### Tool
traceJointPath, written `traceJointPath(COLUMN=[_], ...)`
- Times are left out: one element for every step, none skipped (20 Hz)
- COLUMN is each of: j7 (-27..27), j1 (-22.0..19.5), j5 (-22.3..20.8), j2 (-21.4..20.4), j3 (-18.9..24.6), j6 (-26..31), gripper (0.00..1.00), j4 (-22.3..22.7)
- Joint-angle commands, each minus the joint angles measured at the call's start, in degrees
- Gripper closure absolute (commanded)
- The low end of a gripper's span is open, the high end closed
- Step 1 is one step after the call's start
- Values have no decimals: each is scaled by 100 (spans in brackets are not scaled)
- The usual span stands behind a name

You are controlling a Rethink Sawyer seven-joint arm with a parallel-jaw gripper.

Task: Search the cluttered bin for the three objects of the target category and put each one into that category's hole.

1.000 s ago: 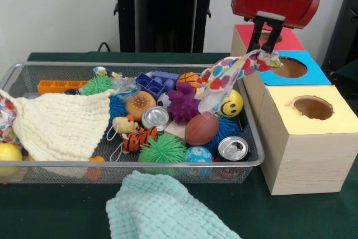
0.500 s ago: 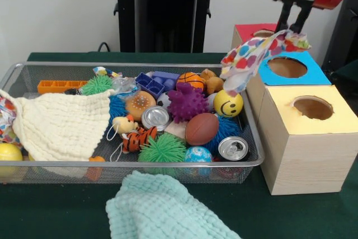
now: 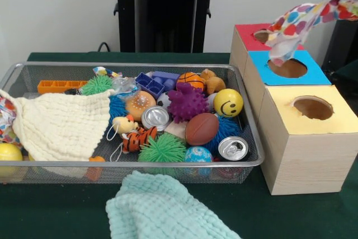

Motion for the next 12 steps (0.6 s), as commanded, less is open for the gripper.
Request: traceJointPath(j7=[1713,1749,1765,1786,1808,1810,1799,1738,1736,1705,1679,1655], j1=[62,82,109,132,147,158,160,150,129,119,110,103], j5=[140,152,135,128,132,131,127,122,157,161,170,181], j2=[599,641,676,729,776,839,894,955,1007,1075,1124,1163], j3=[324,333,317,306,294,284,275,293,325,342,355,377], j6=[325,303,269,265,274,289,272,225,194,152,89,8], gripper=[100,100,100,100,100,100,100,100,100,100,100,100], j4=[-326,-354,-393,-467,-528,-616,-681,-726,-741,-797,-818,-812])
